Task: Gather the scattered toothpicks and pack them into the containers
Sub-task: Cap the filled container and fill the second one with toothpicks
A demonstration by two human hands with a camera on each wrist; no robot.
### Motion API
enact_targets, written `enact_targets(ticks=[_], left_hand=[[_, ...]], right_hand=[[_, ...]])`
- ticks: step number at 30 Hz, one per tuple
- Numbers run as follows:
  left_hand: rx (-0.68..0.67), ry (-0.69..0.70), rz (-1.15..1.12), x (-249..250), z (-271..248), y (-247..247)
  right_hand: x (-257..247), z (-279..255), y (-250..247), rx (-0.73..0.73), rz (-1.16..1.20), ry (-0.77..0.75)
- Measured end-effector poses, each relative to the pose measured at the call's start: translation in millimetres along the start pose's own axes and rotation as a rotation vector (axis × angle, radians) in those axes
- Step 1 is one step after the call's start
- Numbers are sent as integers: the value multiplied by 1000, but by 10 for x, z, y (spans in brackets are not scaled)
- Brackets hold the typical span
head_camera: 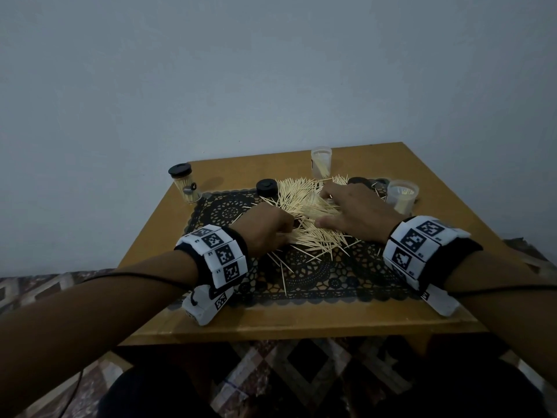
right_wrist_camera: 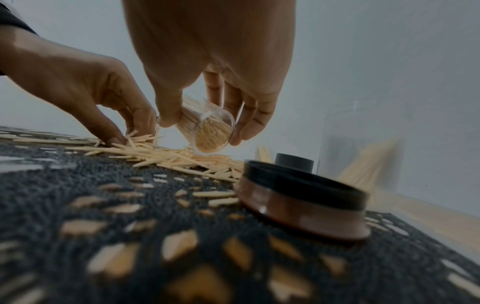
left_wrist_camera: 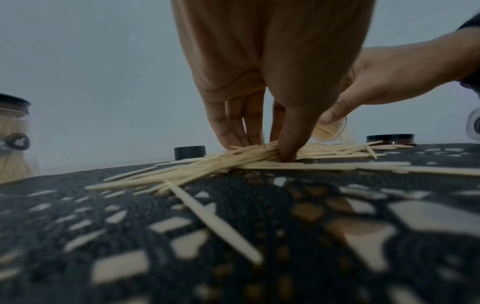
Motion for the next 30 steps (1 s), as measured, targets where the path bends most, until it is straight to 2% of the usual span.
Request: enact_targets(ticks=[10, 18, 25, 30], left_hand=[[-12, 88, -48, -34, 30, -67], [-69, 59, 19, -55, 83, -23], [-22, 54, -105, -122, 41, -74], [77, -43, -265, -274, 1, -169]], right_hand=[[3, -19, -8, -59, -16, 11], [25, -14, 2, -75, -17, 13], [54, -2, 6, -80, -51, 27], [76, 6, -12, -65, -90, 43]])
Point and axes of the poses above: each hand's wrist, its own z-axis towards the middle knuckle, its own y-axis out of the palm, x = y × z, the point moved 3 cm from there along z, towards the middle knuckle, and after that the axes turned 4 degrees about z, right-handed, at the moved point
